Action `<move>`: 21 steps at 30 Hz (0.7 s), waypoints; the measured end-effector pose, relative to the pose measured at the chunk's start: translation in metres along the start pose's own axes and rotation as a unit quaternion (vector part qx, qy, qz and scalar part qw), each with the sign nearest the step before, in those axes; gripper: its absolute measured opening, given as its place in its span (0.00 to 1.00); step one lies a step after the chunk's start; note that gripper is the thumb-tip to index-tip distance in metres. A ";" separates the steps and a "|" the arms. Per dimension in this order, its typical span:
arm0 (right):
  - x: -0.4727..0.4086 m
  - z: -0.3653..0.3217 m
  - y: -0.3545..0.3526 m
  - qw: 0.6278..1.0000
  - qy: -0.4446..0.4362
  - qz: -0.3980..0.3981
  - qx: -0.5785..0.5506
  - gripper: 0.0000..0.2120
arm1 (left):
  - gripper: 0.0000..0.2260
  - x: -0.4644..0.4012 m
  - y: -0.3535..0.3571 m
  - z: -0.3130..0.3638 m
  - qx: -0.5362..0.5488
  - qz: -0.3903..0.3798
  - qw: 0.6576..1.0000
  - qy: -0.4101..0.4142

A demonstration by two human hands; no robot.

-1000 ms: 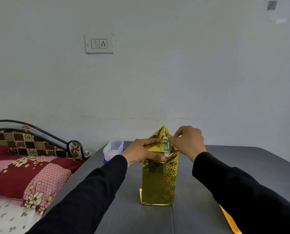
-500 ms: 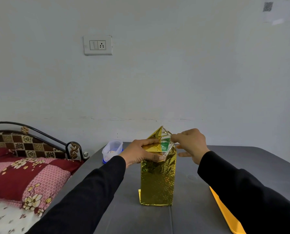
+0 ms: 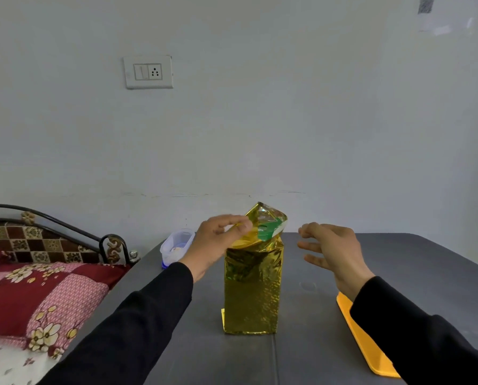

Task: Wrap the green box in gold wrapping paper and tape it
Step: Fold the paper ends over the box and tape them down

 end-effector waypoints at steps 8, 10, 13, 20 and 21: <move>0.022 -0.011 -0.077 0.984 -0.085 0.054 0.145 0.16 | 0.06 0.092 0.042 0.119 -0.122 0.241 0.887 0.374; 0.026 -0.014 -0.100 0.968 -0.108 0.085 0.210 0.17 | 0.04 0.103 0.087 0.122 -0.139 0.180 0.879 0.419; 0.025 -0.008 -0.132 0.940 -0.097 0.127 0.303 0.10 | 0.09 0.091 0.158 0.087 -0.158 0.066 0.918 0.358; 0.029 0.050 -0.184 0.922 0.148 0.114 0.340 0.16 | 0.46 0.072 0.286 -0.012 -0.166 -0.192 0.961 0.106; 0.033 0.062 -0.188 0.929 0.196 0.109 0.293 0.19 | 0.46 0.075 0.295 -0.016 -0.159 -0.209 0.959 0.103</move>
Point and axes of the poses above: each hand's wrist, its own x-axis away from the middle knuckle, its own y-axis out of the palm, z = x × y, the point moved 10 cm from there along -x, towards the middle knuckle, and after that the axes turned 11 degrees about -x, right-handed, at the moved point
